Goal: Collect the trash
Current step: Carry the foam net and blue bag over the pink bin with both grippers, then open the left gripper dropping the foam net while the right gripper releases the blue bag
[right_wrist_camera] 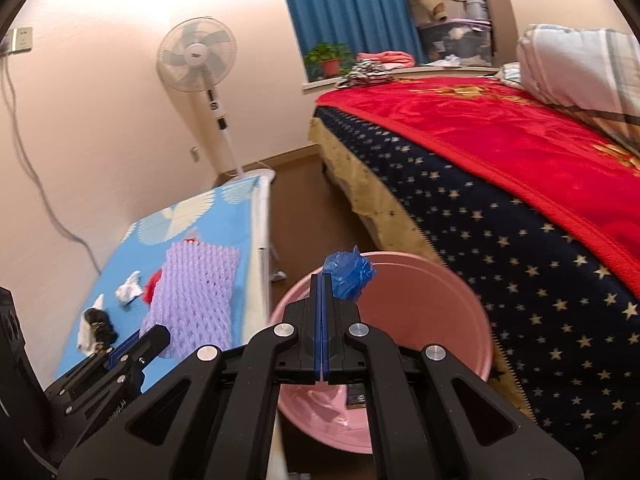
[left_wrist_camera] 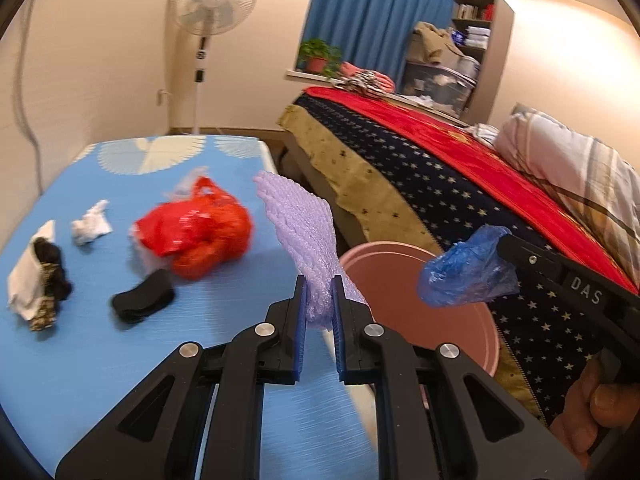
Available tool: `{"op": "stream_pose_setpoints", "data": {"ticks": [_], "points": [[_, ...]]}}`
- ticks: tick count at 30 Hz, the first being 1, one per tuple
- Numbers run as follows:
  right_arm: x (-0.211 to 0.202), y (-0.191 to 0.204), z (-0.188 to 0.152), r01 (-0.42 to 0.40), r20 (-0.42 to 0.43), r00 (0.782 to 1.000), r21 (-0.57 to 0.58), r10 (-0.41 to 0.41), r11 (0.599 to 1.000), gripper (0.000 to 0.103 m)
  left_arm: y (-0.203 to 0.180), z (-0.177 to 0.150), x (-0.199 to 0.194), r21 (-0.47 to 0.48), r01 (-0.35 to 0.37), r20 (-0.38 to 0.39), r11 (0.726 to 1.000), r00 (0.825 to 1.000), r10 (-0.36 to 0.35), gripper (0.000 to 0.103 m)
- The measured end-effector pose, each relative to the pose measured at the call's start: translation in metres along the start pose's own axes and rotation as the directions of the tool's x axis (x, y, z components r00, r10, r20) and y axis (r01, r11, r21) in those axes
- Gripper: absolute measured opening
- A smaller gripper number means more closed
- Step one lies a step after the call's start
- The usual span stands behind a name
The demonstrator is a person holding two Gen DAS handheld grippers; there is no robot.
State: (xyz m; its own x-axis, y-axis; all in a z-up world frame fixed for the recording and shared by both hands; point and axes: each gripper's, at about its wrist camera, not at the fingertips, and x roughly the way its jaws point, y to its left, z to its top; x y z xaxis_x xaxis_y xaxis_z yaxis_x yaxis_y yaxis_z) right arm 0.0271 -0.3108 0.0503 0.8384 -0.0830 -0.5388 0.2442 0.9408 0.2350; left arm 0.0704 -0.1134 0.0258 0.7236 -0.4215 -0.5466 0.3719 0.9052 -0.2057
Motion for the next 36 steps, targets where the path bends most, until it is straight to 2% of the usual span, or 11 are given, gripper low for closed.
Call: {"op": "stream_pose_setpoints", "data": {"ticks": [12,24,26,28,29,30,36], "points": [[0.010,-0.027,-0.001,0.110,-0.005,0.994,0.035,-0.110,0.993,0.000,-0.032,-0.009,0.034,0.045,0.072,-0.068,0.996,0.995,-0.069,0.011],[0.012,-0.031,-0.001,0.131,-0.009,0.991,0.047,-0.130,0.990,0.001,-0.040,-0.009,0.042,0.048,0.102,-0.089,0.994,0.991,-0.098,0.012],[0.012,-0.033,-0.001,0.146,-0.013,0.989,0.048,-0.146,0.988,0.007,-0.040,-0.009,0.043,0.048,0.115,-0.096,0.992,0.989,-0.110,0.012],[0.010,-0.034,-0.001,0.163,-0.005,0.987,0.052,-0.163,0.985,0.026,-0.040,-0.009,0.043,0.051,0.109,-0.101,0.993,0.989,-0.104,0.025],[0.009,-0.034,0.000,0.169,0.003,0.985,0.055,-0.170,0.984,0.043,-0.040,-0.009,0.043,0.049,0.105,-0.100,0.993,0.990,-0.099,0.038],[0.007,-0.034,0.000,0.174,0.010,0.985,0.057,-0.174,0.983,0.049,-0.037,-0.009,0.042,0.044,0.098,-0.096,0.994,0.991,-0.094,0.042],[0.005,-0.030,-0.001,0.166,0.019,0.986,0.039,-0.167,0.985,0.049,-0.024,-0.006,0.033,0.018,0.066,-0.079,0.998,0.995,-0.065,0.042]]}}
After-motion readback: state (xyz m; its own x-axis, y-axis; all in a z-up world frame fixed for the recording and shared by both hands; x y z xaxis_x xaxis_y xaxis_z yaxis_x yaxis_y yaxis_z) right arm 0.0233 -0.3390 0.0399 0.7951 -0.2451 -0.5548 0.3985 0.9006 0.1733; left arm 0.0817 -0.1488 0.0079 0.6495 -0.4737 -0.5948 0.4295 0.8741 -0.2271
